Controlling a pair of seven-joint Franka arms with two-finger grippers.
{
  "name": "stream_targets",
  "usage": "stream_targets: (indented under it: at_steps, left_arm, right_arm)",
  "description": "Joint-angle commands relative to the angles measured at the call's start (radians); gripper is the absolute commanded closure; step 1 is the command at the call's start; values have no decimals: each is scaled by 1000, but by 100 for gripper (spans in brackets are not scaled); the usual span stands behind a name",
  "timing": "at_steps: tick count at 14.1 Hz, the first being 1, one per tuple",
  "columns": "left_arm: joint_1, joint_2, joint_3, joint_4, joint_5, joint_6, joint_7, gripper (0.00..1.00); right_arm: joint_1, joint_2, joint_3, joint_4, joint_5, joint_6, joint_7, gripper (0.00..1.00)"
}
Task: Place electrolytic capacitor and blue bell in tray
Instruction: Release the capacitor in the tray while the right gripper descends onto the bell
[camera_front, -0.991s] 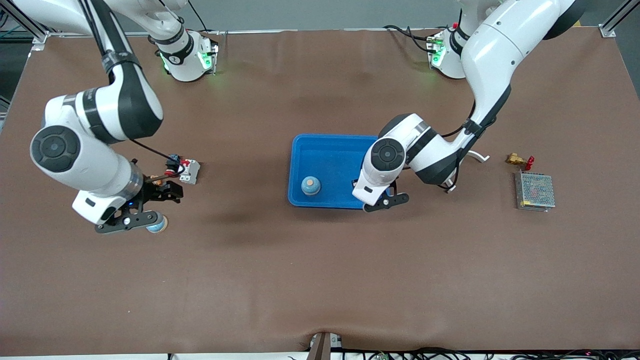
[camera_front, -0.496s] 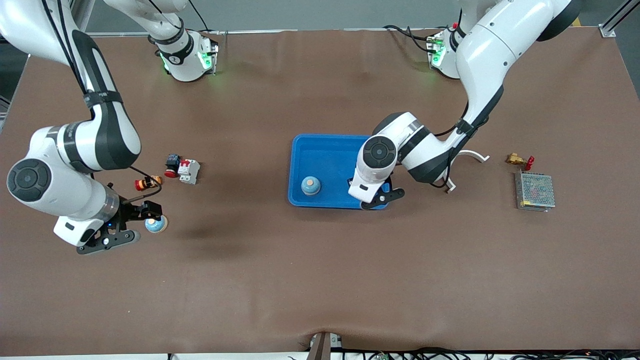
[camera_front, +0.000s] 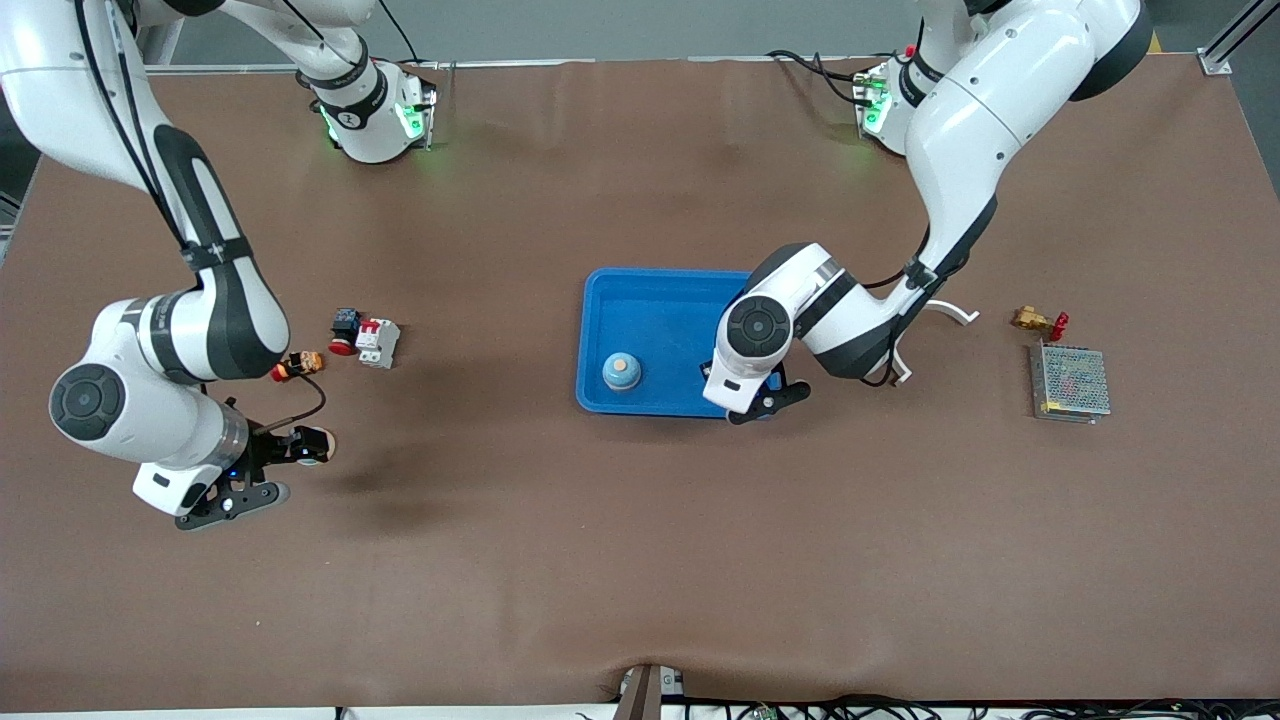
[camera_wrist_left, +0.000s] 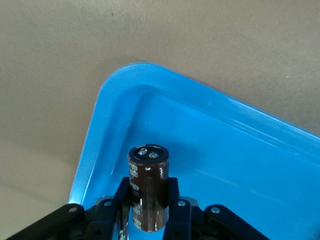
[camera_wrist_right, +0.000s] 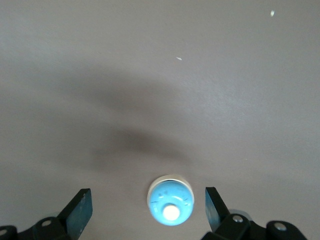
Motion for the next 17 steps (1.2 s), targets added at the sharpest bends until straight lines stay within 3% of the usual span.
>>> stream_targets:
  at_steps: [1,4,5,6,7,13,17]
  left_arm:
    - [-13,15,2,18,22,-13,-31,100]
    - [-13,30,2,19,22,-13,-39,100]
    - [-11,31,4,22,22,-13,-39,63]
    - [-11,31,4,22,20,-13,-38,18]
    - [-11,31,4,22,23,-11,-38,0]
    - [8,-16,2,59,23,-40,-31,0]
    - [9,-30,-4,190,25,-189,-15,0]
  right_arm:
    - [-34,9,17,0,-2,3,-36,0]
    - [-48,8,17,-12,-3,3,-125,0]
    - [-57,8,17,-16,-3,3,-130,0]
    - [-58,8,17,-18,-3,2,-125,0]
    - [-69,5,17,-20,0,0,-117,0]
    - [-140,-9,22,-67,46,26,-7,0]
    - [-129,-40,27,-150,46,112,62,0]
